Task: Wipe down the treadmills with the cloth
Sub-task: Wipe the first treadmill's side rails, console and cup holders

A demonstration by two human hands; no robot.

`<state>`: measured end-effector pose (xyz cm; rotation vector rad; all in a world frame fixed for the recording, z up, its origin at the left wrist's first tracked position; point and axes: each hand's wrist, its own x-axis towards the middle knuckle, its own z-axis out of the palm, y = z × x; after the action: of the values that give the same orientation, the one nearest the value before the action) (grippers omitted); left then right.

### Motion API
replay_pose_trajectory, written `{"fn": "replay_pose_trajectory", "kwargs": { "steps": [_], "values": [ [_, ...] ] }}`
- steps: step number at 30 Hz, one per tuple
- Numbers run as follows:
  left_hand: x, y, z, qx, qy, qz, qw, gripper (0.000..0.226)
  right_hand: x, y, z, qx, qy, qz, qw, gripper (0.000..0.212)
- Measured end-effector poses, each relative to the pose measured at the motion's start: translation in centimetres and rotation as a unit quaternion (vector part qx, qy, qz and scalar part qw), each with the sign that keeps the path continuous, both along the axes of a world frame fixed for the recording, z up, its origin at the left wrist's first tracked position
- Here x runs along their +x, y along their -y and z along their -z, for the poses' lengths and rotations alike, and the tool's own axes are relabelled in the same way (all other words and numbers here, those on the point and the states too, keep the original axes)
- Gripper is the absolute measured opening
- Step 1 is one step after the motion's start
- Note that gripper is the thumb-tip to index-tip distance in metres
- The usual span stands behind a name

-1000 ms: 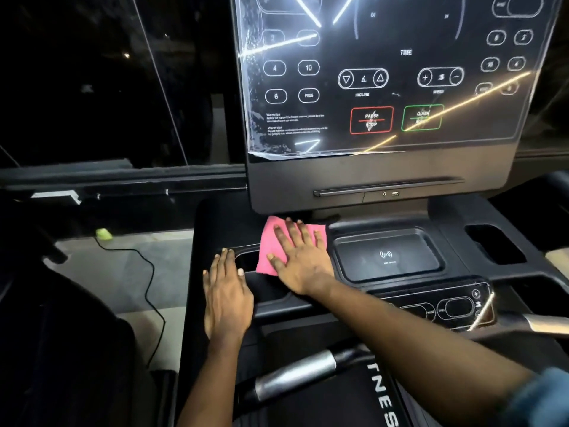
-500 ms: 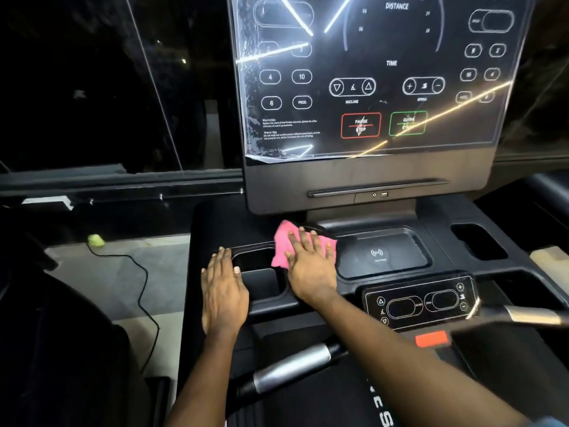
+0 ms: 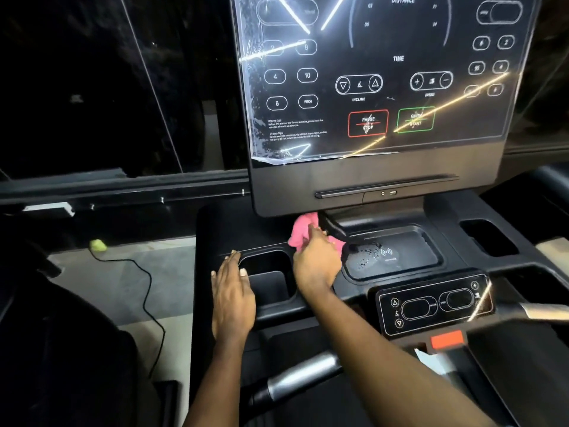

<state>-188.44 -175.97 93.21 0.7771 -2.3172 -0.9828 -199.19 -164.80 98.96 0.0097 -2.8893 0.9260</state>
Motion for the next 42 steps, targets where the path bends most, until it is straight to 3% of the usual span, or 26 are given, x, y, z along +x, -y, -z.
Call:
{"fn": "replay_pose_trajectory", "kwargs": {
  "steps": [2, 4, 7, 11, 15, 17, 21, 25, 27, 29, 31, 33, 35, 37, 40, 42],
  "values": [
    [0.3, 0.2, -0.2, 0.052, -0.036, -0.004, 0.998, 0.044, 0.4, -0.6, -2.0, -0.135, 0.030, 0.102, 0.985, 0.038],
    [0.7, 0.5, -0.3, 0.088, -0.072, -0.004, 0.994, 0.043, 0.6, -1.0, -3.9, -0.273, 0.013, 0.198, 0.941, 0.043],
    [1.0, 0.9, -0.3, 0.107, -0.098, 0.001, 0.989, 0.041, 0.3, 0.9, -5.7, -0.362, -0.007, 0.221, 0.905, 0.053],
    [1.2, 1.3, -0.1, 0.130, -0.144, -0.016, 0.981, 0.051, 1.2, 5.0, -7.0, -0.296, 0.048, 0.141, 0.943, 0.047],
    [1.1, 1.5, 0.1, 0.141, -0.154, -0.030, 0.977, 0.051, 4.8, 5.2, -6.1, -0.213, 0.042, -0.015, 0.976, 0.048],
    [1.2, 1.5, 0.2, 0.147, -0.157, -0.042, 0.976, 0.050, 5.4, 4.0, -5.4, -0.247, 0.029, -0.012, 0.968, 0.043],
    [1.0, 1.3, 0.0, 0.130, -0.139, -0.040, 0.981, 0.041, 4.2, 2.2, -5.0, -0.320, -0.065, 0.128, 0.936, 0.048],
    [0.9, 1.3, -0.1, 0.108, -0.133, -0.039, 0.984, 0.042, 4.6, 5.2, -5.3, -0.133, -0.015, -0.032, 0.991, 0.053],
    [0.9, 1.4, -0.1, 0.117, -0.134, -0.040, 0.983, 0.038, 5.4, 5.4, -4.8, -0.093, -0.012, -0.126, 0.988, 0.046],
    [0.9, 1.2, -0.1, 0.110, -0.132, -0.039, 0.984, 0.038, 6.1, 4.3, -3.8, -0.116, -0.007, -0.188, 0.975, 0.045],
    [1.0, 1.1, 0.0, 0.099, -0.125, -0.037, 0.987, 0.038, 6.5, 3.0, -2.8, -0.188, -0.033, -0.147, 0.971, 0.046],
    [0.9, 1.0, -0.1, 0.095, -0.120, -0.037, 0.988, 0.038, 6.2, 2.4, -2.7, -0.258, -0.098, -0.027, 0.961, 0.052],
    [0.8, 1.0, -0.1, 0.093, -0.118, -0.037, 0.988, 0.038, 5.6, 2.7, -3.1, -0.226, -0.145, 0.009, 0.963, 0.058],
    [0.9, 0.9, -0.2, 0.087, -0.124, -0.036, 0.988, 0.038, 5.0, 4.0, -3.5, -0.151, -0.130, -0.080, 0.977, 0.068],
    [1.1, 1.0, -0.4, 0.105, -0.122, -0.050, 0.986, 0.039, 5.1, 5.5, -2.7, -0.050, -0.132, -0.217, 0.966, 0.073],
    [1.1, 1.0, -0.5, 0.113, -0.125, -0.056, 0.984, 0.038, 5.1, 4.7, -1.5, -0.046, -0.128, -0.246, 0.960, 0.071]
  ]
}}
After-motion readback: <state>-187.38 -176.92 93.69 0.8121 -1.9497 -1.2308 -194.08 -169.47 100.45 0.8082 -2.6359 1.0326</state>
